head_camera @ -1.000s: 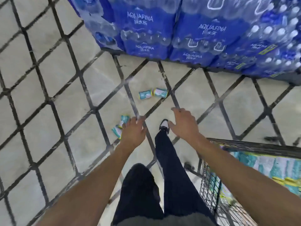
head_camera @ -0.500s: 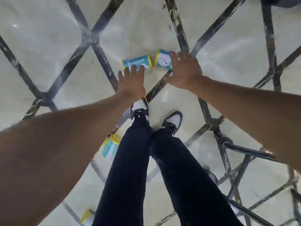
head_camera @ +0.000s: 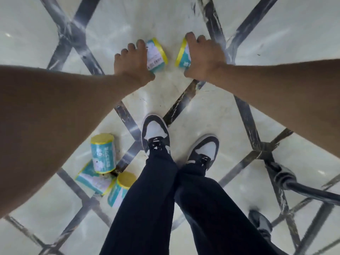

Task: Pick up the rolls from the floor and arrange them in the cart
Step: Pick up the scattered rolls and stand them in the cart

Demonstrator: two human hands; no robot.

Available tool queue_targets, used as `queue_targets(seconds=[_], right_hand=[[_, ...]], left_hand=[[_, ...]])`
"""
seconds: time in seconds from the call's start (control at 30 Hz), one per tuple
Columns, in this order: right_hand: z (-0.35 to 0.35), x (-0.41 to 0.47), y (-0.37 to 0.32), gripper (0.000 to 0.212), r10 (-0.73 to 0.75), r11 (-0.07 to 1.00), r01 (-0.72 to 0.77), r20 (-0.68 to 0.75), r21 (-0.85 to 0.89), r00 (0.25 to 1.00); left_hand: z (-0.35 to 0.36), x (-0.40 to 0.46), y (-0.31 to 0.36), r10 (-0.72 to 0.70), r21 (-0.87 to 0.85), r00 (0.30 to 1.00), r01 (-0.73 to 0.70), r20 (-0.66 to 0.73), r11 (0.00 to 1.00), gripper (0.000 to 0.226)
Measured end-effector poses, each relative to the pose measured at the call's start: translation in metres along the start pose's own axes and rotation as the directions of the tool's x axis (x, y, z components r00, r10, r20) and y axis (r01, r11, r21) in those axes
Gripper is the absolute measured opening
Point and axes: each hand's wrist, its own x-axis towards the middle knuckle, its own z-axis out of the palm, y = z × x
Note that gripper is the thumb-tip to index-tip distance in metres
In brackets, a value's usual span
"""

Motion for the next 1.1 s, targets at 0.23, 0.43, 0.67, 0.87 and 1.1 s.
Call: queue_targets(seconds=[0.23, 0.43, 0.67, 0.87, 1.1], right_hand=[[-0.132, -0.152, -0.018, 0.082, 0.336, 0.640, -0.330, 0.134, 0.694, 0.932], [-0.327, -0.348, -0.034, 0.071, 0.417, 0.356, -0.264, 0.100, 0.896, 0.903], [-0.491, -0.561, -0.042, 0.068, 0.464, 0.261, -0.163, 0.024, 0.951, 0.886], [-0.512, -0.710, -0.037, 0.064, 0.512, 0.226, -0.042, -0.083, 0.973, 0.855], [-0.448, -0.871, -0.005, 0.073, 0.608, 0.183, -0.080, -0.048, 0.980, 0.792]], left_hand=[[-0.125, -0.133, 0.044, -0.261, -0.533, 0.935, 0.352, 0.241, 0.769, 0.088], [-0.314, -0.325, 0.084, -0.279, -0.738, 0.929, 0.364, 0.244, 0.569, 0.088], [-0.490, -0.532, 0.124, -0.293, -0.912, 0.952, 0.196, 0.089, 0.360, 0.084], [-0.510, -0.657, 0.155, -0.209, -0.939, 0.978, 0.065, -0.008, 0.337, 0.071], [-0.447, -0.786, 0.217, -0.090, -0.948, 0.994, 0.080, 0.055, 0.308, 0.070]])
